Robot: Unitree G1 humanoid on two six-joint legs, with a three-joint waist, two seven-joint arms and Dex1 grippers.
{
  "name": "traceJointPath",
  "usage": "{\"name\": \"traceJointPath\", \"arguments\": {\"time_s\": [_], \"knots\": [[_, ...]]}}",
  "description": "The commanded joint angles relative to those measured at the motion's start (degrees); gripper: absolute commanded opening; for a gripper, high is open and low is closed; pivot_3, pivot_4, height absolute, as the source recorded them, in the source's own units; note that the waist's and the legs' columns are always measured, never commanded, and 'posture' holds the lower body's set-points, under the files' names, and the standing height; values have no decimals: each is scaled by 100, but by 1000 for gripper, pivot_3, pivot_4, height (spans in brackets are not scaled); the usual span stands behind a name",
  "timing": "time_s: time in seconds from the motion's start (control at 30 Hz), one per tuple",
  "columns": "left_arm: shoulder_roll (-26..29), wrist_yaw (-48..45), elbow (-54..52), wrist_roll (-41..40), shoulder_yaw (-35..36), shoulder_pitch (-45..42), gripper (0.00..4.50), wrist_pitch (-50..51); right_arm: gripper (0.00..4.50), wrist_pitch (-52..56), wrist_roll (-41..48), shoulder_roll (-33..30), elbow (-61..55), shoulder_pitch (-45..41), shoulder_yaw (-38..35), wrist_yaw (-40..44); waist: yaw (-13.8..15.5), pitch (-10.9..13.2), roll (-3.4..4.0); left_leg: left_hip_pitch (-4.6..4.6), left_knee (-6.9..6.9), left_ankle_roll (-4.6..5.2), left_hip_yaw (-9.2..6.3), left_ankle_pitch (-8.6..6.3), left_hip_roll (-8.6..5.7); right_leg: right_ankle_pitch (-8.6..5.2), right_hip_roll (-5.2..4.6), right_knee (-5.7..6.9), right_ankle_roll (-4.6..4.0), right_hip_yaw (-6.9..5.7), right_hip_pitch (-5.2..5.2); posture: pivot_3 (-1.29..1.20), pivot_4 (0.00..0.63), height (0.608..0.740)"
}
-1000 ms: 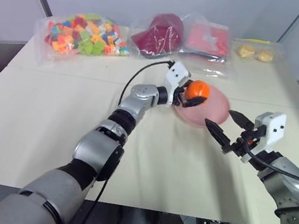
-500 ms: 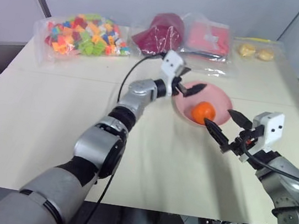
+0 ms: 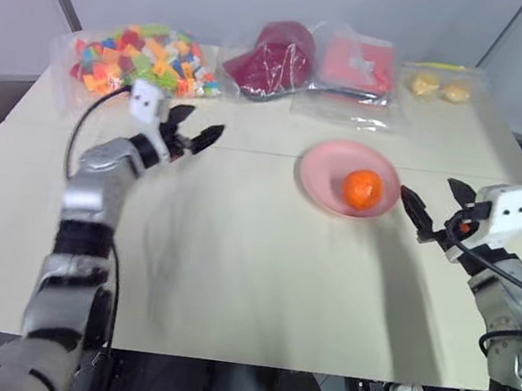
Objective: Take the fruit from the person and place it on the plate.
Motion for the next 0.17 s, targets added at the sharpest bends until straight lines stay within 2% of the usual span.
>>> {"name": "traceJointPath", "arguments": {"time_s": [0.03,0.17], "knots": [[223,209,-1111,-410,353,596,4463,554,4500,-314,-111,27,124,-102,-155,-13,16,-1,1,0,-1,0,0,0,0,0,0,0,0,0,0,0,150,740],[278,444,-1582,-595,496,1131,4463,794,4500,-434,-173,55,270,-153,-123,9,107,-1,1,1,1,-1,-1,1,2,2,0,0,0,-1,1,0,150,740]]}}
